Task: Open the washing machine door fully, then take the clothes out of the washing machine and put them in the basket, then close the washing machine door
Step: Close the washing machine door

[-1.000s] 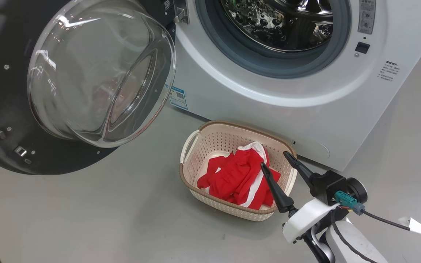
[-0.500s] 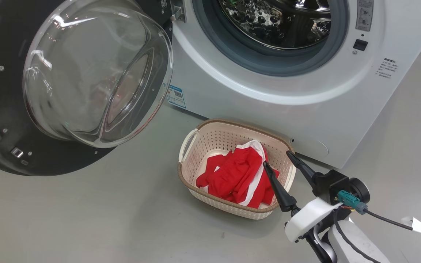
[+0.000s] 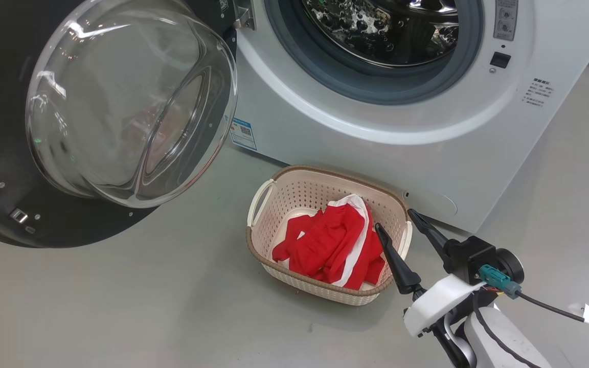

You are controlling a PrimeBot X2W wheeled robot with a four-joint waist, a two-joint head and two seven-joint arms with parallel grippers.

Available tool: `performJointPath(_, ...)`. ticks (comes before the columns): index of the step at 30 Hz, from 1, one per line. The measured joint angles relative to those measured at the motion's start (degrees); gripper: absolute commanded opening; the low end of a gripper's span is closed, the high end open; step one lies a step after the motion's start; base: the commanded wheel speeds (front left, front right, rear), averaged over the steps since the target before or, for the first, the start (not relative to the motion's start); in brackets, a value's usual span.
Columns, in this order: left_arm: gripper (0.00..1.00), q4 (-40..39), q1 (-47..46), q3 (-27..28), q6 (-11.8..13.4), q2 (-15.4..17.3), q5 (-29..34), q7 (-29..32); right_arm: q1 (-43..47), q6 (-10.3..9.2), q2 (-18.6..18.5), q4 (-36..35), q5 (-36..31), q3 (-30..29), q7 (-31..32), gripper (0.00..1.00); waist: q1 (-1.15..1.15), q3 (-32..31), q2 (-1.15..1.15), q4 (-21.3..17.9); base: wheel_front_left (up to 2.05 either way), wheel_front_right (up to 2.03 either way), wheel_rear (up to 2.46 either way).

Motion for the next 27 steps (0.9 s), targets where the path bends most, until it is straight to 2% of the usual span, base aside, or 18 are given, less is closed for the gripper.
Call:
performJointPath(9,0.00,4.3,-7.4,0.4,4.7,6.6,-1.0,3.6,0.1,-0.03,0.0,-0.4,0.0,-0.3,-0.2,1.00,0.00,0.4,0.00,-0.2,0.00,0.00,0.00)
performJointPath(19,0.00,8.4,-13.1,1.0,10.8,12.1,-1.8,6.7,0.3,-0.08,-0.1,-1.3,-0.1,-0.3,-0.2,1.00,0.00,1.6,0.00,-0.9,0.00,0.00,0.00)
performJointPath(27,0.00,9.9,-17.1,1.6,12.0,14.7,-4.0,9.2,0.3,-0.08,-1.1,-1.9,-0.2,-0.2,-0.2,1.00,0.00,3.5,0.00,-2.5,0.00,0.00,0.00)
